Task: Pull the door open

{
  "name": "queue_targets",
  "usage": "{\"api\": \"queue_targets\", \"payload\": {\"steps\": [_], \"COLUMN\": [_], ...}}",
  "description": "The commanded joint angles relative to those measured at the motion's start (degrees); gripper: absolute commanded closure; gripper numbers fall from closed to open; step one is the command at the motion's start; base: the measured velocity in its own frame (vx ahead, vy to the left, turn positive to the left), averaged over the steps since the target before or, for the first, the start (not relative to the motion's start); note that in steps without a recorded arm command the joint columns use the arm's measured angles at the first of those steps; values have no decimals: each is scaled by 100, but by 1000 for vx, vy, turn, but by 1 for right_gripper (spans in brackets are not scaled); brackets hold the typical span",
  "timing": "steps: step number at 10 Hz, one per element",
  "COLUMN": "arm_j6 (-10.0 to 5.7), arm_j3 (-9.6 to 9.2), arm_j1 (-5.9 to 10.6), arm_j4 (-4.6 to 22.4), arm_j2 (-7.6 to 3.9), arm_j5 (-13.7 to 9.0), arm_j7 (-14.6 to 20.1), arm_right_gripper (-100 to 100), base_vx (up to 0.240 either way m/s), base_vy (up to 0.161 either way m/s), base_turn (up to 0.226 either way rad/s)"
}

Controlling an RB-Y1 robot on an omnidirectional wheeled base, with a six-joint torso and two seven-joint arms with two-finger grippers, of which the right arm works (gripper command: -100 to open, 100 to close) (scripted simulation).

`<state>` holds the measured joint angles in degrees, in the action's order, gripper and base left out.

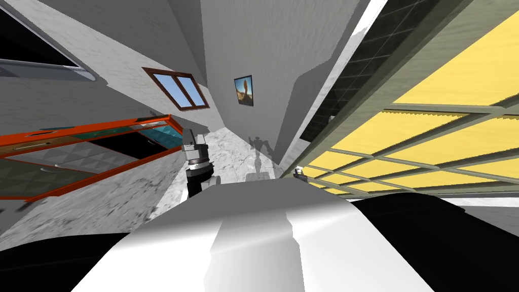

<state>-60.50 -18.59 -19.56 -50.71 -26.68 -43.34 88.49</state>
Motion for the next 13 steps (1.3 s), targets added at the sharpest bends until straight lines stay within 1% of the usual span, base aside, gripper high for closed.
{"api": "queue_targets", "payload": {"steps": [1,2,3,4,5,10,11,12,13], "arm_j6": [-66,-29,-103,-126,-202,-457,-422,-506,-551], "arm_j3": [-106,-59,-202,-234,-342,-704,-668,-746,-776], "arm_j1": [-54,-35,-92,-103,-139,-261,-227,-233,-232], "arm_j4": [-65,-43,-68,-75,-100,-181,-125,-63,-32], "arm_j2": [-27,-35,-72,-84,-124,-260,-231,-264,-287], "arm_j5": [74,41,136,158,235,490,464,508,526], "arm_j7": [35,30,78,90,129,261,255,325,361], "arm_right_gripper": [100,100,100,100,100,100,100,100,100], "base_vx": [-246,-106,-150,-222,-228,-203,-94,-125,-211], "base_vy": [24,13,-23,-44,-41,-37,-18,-3,-26], "base_turn": [35,5,51,55,71,46,22,116,130]}}
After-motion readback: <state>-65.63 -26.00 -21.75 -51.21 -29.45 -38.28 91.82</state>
